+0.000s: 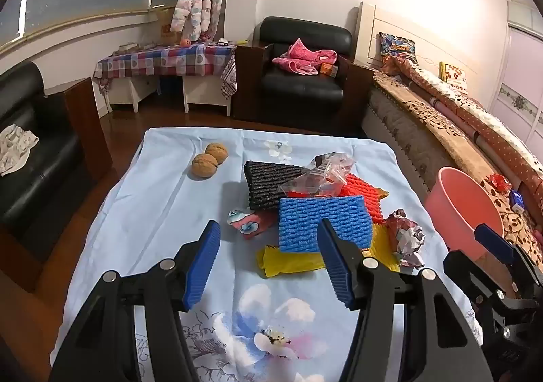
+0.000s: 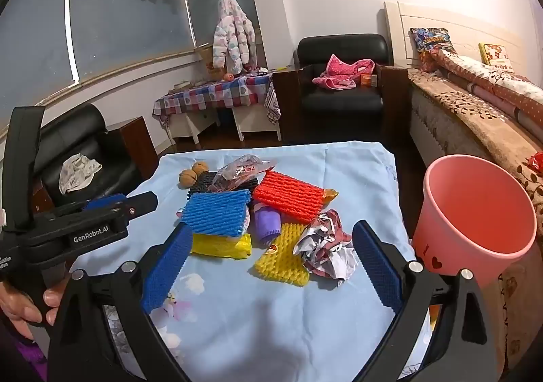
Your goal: Collect trash
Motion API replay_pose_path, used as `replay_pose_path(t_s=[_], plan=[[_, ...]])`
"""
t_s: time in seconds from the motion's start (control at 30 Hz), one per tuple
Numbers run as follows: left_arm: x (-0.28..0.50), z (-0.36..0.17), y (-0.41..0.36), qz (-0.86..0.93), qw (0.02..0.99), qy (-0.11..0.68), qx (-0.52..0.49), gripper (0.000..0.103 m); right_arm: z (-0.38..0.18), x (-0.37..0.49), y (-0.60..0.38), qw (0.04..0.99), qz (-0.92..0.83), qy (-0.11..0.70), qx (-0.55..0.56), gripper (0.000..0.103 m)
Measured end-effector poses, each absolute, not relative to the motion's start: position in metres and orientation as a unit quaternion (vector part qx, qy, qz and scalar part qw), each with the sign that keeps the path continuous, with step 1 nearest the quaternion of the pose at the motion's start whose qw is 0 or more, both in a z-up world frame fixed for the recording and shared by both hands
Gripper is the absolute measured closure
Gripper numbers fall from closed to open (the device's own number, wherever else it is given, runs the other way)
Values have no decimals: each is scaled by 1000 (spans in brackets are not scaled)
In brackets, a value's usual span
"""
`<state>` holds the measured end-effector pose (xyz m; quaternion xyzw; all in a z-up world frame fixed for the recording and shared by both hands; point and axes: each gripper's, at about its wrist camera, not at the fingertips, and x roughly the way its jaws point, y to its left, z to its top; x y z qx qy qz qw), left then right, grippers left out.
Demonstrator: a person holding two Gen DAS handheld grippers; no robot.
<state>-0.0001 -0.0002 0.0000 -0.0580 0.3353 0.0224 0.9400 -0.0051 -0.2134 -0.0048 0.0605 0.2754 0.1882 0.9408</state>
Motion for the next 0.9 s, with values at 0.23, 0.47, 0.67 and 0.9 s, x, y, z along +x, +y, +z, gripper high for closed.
replay_pose_path(t_s=[0.23, 0.47, 0.67, 0.9], plan=[[1, 0, 2, 23, 938, 340, -63, 44, -3, -5, -214, 940, 189, 277, 61, 8], [0, -1, 0, 22, 940, 337, -56, 44, -3, -7, -209, 941, 192, 274, 54, 8], [3, 2, 5, 25, 939, 339, -60, 44, -4, -7, -214, 941, 189, 275, 60, 8], [5, 1, 3, 26, 939, 339, -59, 44, -7, -7, -217, 939, 193, 276, 64, 8]])
